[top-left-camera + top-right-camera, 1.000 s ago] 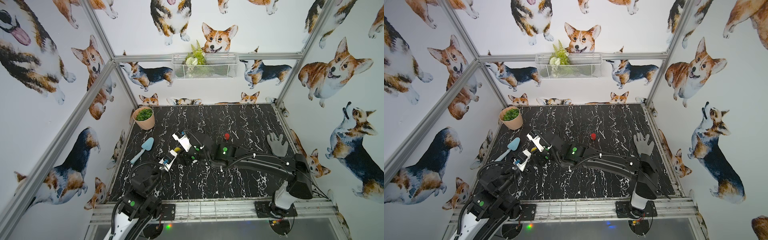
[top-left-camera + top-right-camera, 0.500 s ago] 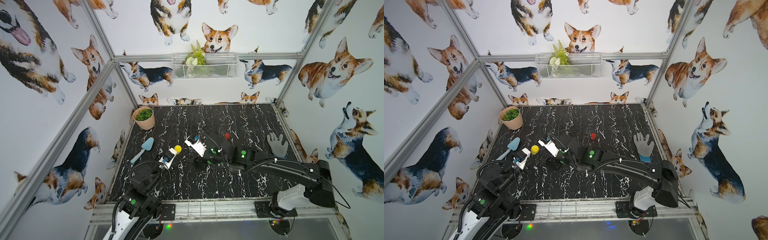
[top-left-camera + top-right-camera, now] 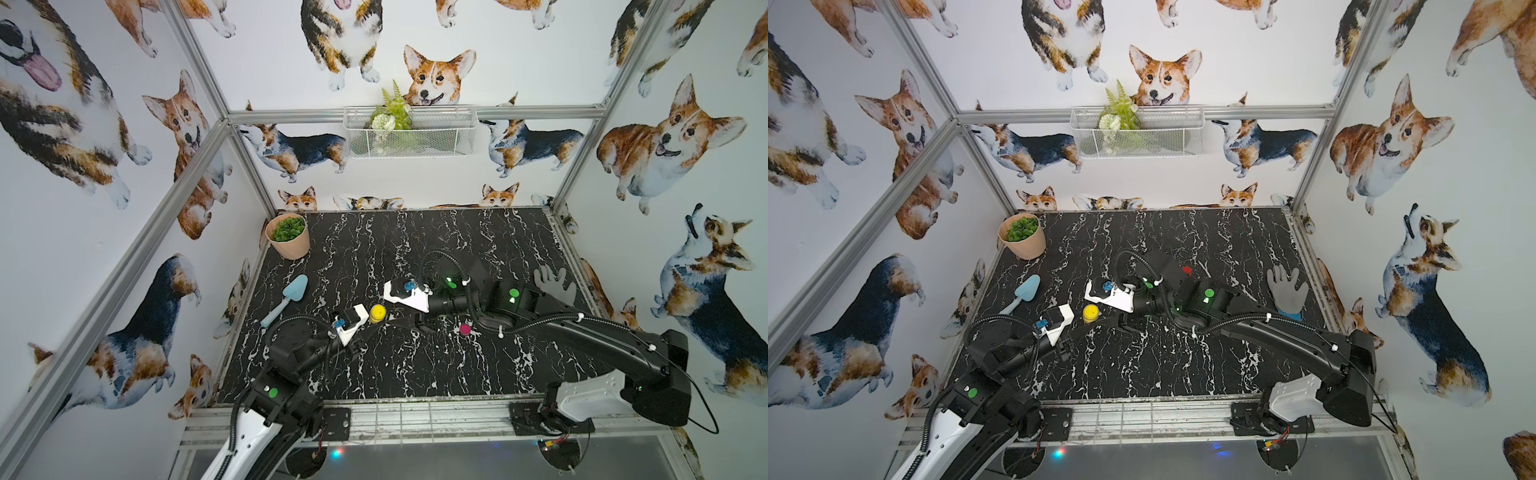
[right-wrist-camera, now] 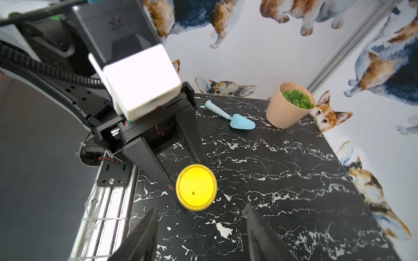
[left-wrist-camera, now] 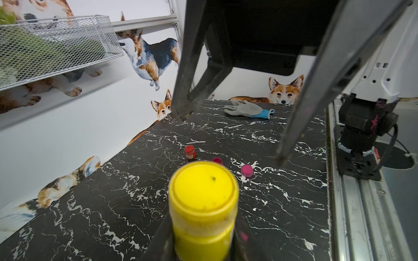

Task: Close the paint jar lid
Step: Screw the lid onto the paint jar.

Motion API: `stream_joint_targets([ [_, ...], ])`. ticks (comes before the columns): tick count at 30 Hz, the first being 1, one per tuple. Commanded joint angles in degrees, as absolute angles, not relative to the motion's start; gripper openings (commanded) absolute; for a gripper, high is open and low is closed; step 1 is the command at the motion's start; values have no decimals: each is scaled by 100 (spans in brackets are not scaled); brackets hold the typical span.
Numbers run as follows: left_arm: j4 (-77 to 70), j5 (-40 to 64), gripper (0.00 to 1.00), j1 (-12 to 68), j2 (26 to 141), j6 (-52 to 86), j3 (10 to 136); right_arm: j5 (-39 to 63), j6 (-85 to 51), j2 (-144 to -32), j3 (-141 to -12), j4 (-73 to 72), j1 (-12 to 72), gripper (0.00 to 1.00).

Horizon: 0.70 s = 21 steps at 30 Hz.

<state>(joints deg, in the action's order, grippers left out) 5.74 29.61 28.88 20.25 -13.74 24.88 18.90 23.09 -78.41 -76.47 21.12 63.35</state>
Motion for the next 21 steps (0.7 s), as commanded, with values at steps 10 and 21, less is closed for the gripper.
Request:
stream_joint_targets([
  [10, 474, 3025, 33, 2883, 2050, -1424, 2558, 2737, 2716, -8364, -8092, 2081, 6296, 46],
  [21, 483, 2927, 32, 2883, 2030, -1450, 2560, 2708, 2589, -8558, -8200, 2118, 6303, 45],
])
